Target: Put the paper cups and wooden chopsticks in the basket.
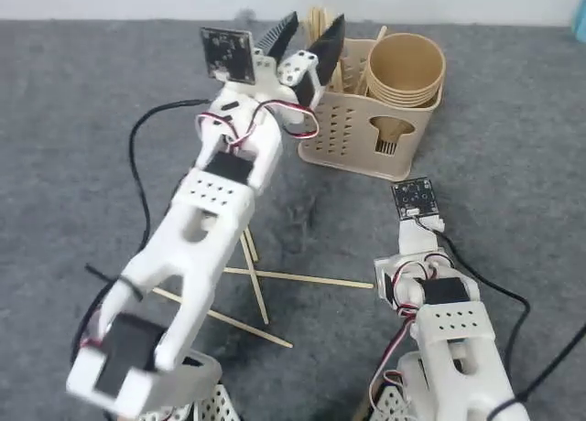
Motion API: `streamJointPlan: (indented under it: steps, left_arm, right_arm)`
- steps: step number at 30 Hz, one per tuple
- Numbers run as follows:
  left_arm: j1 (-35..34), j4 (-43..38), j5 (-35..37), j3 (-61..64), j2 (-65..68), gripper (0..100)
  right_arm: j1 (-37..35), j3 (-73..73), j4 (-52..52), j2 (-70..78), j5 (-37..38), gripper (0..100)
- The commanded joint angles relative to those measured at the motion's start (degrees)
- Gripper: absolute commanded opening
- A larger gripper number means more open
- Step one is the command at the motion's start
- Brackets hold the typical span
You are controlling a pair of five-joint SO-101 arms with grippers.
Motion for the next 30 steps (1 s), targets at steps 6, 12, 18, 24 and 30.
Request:
streamJointPlan:
  steps: [6,12,18,24,30]
  left_arm:
    - [-6.07,28.75,0.79,3.82,-30.33,23]
    - [-17.14,46.07,0.79,16.04,-52.22,23]
    - [-27.25,46.15,0.79,38.90,-65.41,23]
    - [-29.19,46.24,0.70,58.24,-73.93,23]
    - [-29.89,46.51,0.62,68.26,-80.88,22]
  right_arm:
    - [0.75,-0.53,-0.75,-1.71,0.70,0.8]
    - [0.57,-0.53,-0.84,-1.54,0.70,0.8]
    - [0.66,-0.53,-0.75,-1.45,0.70,0.8]
    - [0.40,0.53,-0.40,-1.80,0.35,0.8]
    - [-0.40,0.44,-0.31,-1.80,0.26,0.8]
